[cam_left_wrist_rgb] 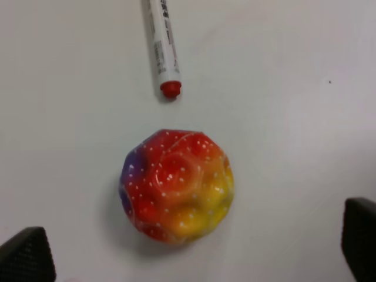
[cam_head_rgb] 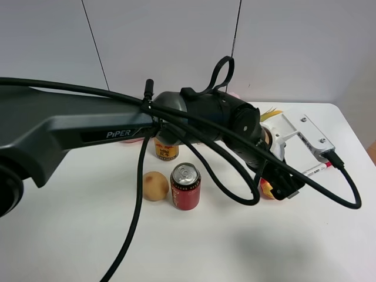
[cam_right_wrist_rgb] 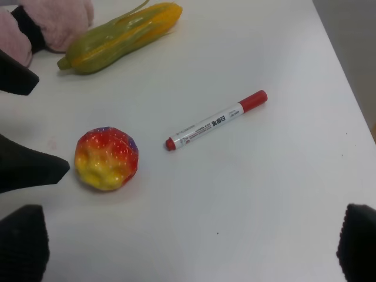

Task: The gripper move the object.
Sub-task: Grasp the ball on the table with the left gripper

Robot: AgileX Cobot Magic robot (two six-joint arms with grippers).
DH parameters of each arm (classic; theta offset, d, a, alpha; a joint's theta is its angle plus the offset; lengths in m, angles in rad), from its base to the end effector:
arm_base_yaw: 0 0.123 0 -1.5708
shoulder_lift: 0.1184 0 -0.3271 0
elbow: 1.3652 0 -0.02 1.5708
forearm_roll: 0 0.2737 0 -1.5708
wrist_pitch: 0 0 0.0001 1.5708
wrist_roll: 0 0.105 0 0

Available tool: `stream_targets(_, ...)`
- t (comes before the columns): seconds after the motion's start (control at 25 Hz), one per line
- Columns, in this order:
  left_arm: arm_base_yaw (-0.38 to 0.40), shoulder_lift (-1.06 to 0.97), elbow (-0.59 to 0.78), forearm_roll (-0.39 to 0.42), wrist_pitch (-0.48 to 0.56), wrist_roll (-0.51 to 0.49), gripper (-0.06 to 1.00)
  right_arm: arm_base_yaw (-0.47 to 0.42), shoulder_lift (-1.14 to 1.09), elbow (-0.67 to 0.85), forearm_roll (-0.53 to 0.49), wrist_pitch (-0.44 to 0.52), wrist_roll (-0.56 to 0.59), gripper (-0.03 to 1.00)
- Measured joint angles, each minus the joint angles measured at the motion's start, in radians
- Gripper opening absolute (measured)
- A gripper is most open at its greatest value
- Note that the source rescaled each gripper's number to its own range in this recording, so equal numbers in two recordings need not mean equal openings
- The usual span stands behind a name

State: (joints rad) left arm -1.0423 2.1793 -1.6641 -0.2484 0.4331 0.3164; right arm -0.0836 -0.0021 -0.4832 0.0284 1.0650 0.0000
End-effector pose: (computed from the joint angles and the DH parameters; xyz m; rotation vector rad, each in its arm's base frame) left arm 0.2647 -0.4749 0.1935 1.3775 2.0765 -0.5453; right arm -0.0129 0.0037 0.2763 0.0851 2.0613 -0.0175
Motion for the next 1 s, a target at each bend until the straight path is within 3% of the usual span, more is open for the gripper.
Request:
stream_targets(0.32, 0.0, 0.059, 0.0, 0.001, -0.058, -0.123, 1.0, 0.0, 0.0, 0.0, 0.0, 0.0, 0.0, 1.0)
stream_targets(0.8, 0.0, 0.122, -0.072, 0.001, -0.067, -0.15, 1.0, 0.0, 0.0, 0.0, 0.0, 0.0, 0.0, 1.0)
stream_targets(1.0, 0.0, 0.145, -0.123, -0.027, -0.064, -0.263, 1.0, 0.0, 0.0, 0.0, 0.0, 0.0, 0.0, 1.0)
